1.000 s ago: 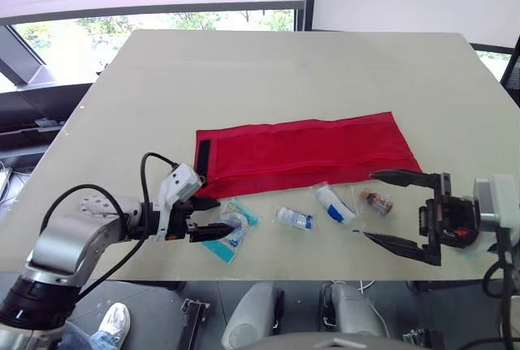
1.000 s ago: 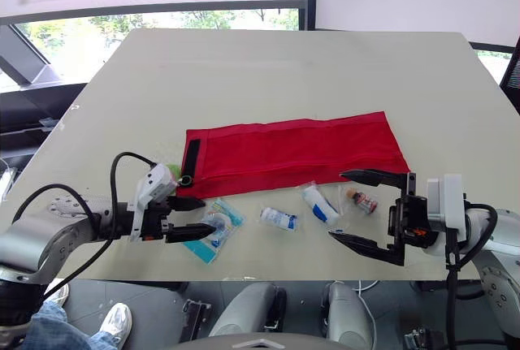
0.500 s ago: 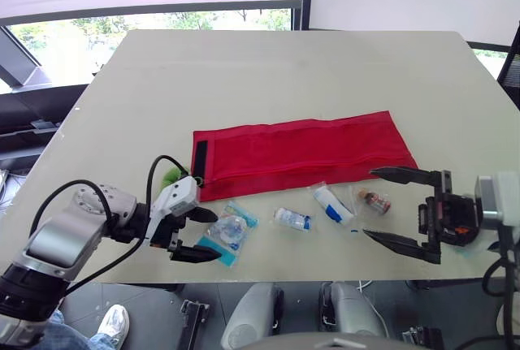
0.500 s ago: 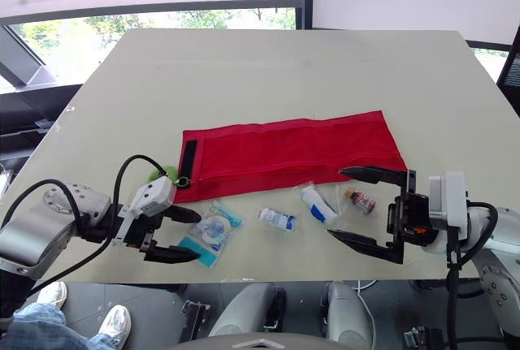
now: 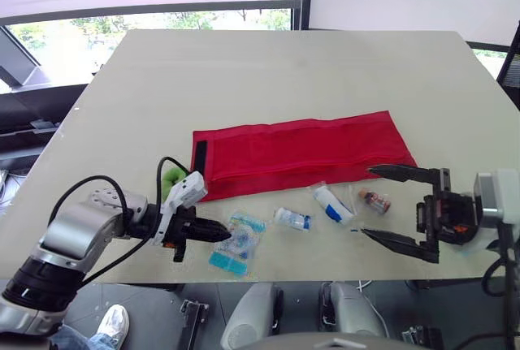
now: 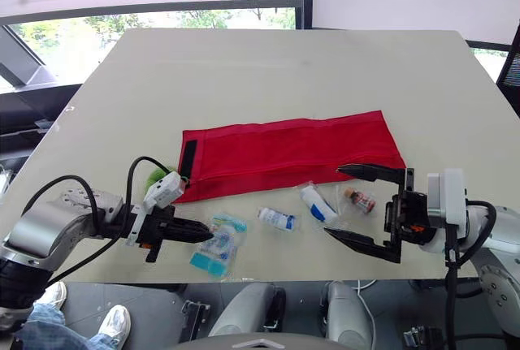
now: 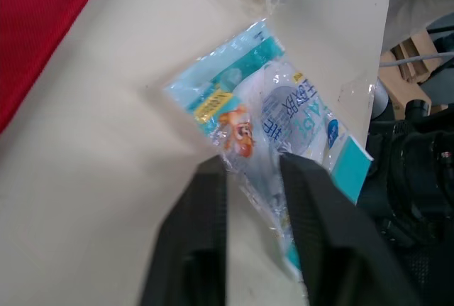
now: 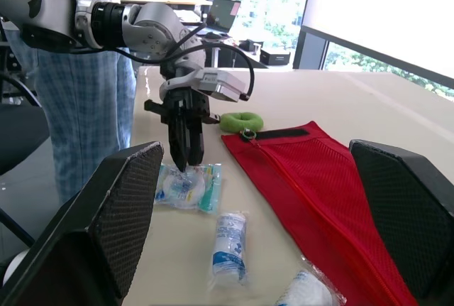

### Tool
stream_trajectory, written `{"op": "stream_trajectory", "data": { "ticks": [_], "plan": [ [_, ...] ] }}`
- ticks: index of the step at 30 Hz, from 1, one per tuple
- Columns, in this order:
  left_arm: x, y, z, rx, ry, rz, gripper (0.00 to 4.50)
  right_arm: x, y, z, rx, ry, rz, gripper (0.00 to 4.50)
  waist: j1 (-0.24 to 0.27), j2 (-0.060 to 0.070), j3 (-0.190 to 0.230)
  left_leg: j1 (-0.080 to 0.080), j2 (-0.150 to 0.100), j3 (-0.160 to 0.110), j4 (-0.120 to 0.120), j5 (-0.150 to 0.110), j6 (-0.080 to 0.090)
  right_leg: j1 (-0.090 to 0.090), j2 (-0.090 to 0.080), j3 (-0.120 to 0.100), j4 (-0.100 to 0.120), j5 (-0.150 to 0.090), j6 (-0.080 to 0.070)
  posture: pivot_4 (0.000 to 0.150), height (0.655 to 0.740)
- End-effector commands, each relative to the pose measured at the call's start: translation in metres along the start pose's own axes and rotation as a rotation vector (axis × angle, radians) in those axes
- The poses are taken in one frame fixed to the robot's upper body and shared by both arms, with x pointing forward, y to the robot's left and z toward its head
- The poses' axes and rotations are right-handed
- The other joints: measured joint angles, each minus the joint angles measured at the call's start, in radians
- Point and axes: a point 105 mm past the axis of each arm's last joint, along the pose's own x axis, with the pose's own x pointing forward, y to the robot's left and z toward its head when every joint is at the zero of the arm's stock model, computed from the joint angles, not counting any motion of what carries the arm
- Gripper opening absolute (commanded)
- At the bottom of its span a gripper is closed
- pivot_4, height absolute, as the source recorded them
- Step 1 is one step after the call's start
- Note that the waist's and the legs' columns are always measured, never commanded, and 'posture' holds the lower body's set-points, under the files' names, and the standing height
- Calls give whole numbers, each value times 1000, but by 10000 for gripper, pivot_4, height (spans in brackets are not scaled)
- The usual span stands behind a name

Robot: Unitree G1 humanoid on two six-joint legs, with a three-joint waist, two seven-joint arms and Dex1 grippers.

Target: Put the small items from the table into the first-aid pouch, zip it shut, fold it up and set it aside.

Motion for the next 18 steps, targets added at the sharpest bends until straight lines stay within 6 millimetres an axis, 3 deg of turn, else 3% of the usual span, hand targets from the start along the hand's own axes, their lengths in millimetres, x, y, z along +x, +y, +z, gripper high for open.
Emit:
{"op": "stream_trajectory", "data": {
  "ticks": [1,8,12,18],
  "plan": [
    [0,-4,1,-40,-20,-14,1587,5,5,11,-33,-24,38,45000,0,0,0,0,0,0,0,0,0,0,0,0,0,0,0,1500,7395],
    [-10,-8,16,-81,-124,-11,1587,8,6,13,-26,-32,43,45000,0,0,0,0,0,0,0,0,-1,0,0,0,0,0,0,1500,7395],
    [-30,-19,54,-58,-338,-13,1587,9,3,13,-15,-36,14,45000,1,-1,0,0,0,0,0,0,-1,0,0,0,0,0,0,1500,7395],
    [-37,-37,91,-39,-542,-55,1587,15,-9,8,68,-18,-75,45000,0,-1,1,-1,0,0,1,2,-4,0,0,0,0,0,0,1500,7395]
  ]
}}
